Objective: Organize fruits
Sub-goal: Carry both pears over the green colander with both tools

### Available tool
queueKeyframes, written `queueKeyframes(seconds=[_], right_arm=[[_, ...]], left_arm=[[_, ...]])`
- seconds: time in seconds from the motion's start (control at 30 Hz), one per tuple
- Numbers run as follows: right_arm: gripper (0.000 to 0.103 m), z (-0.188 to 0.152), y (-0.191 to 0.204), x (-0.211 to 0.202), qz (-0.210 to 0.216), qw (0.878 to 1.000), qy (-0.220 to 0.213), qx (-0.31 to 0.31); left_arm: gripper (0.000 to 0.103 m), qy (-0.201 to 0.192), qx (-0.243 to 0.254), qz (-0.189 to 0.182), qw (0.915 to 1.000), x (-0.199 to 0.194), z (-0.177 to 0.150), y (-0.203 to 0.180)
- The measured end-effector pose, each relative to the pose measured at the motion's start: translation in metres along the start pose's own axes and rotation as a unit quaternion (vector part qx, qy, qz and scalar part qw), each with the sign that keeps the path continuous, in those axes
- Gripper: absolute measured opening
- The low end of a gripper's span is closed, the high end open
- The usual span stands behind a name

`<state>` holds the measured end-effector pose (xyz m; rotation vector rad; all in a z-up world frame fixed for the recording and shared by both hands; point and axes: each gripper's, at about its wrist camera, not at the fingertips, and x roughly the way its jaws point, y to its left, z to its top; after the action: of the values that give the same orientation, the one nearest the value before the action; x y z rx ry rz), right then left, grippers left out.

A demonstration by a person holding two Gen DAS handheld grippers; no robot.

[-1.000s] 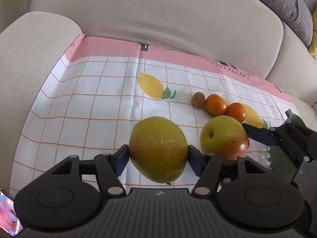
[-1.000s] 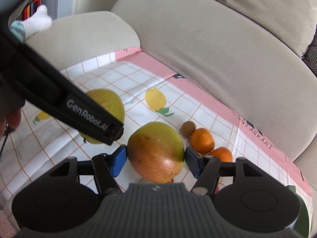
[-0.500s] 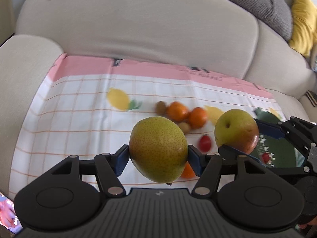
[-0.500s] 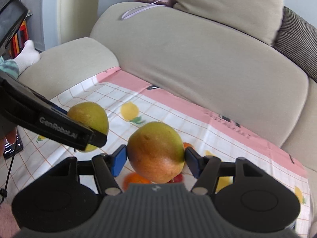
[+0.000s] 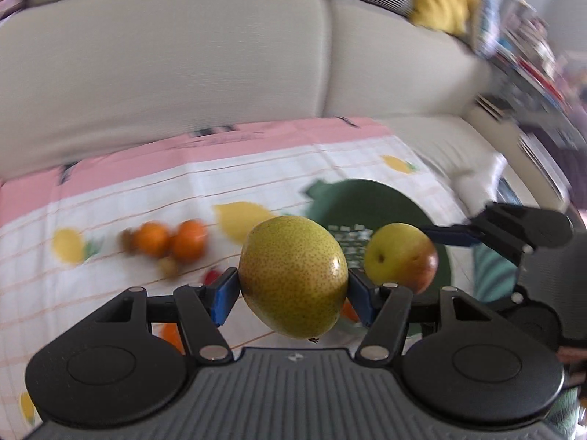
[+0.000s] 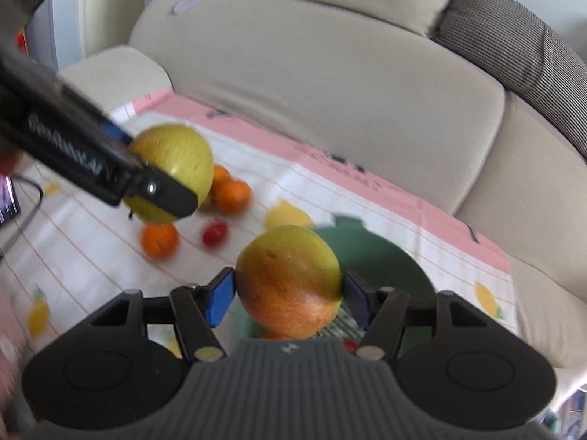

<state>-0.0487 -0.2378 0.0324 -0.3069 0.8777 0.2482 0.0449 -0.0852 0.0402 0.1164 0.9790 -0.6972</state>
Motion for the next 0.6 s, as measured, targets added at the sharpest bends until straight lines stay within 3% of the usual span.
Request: queueKeyframes(seconds=[0.13, 0.27, 0.5, 0.6], right_arm=[[0.061, -0.015, -0.026, 0.005, -0.013, 1.0, 0.023, 0.002], [0.061, -0.022, -0.045, 0.016, -0.011, 0.999, 0.034, 0.0], [0.061, -0.022, -0.052, 0.047, 0.01, 0.997, 0.031, -0.065], [0.061, -0.022, -0.058, 0.059, 0.025, 0.996, 0.033, -0.083]], left_arm=[[0.072, 0.019, 0.066, -0.008, 0.9976, 0.021, 0.014, -0.032], [0.072, 0.048, 0.101, -0.02, 0.9936, 0.044, 0.026, -0.047], [0.072, 0.112, 0.164, -0.046, 0.9791, 0.082, 0.032, -0.058], [0.072, 0.13, 0.182, -0.036, 0.9739, 0.095, 0.036, -0.058]])
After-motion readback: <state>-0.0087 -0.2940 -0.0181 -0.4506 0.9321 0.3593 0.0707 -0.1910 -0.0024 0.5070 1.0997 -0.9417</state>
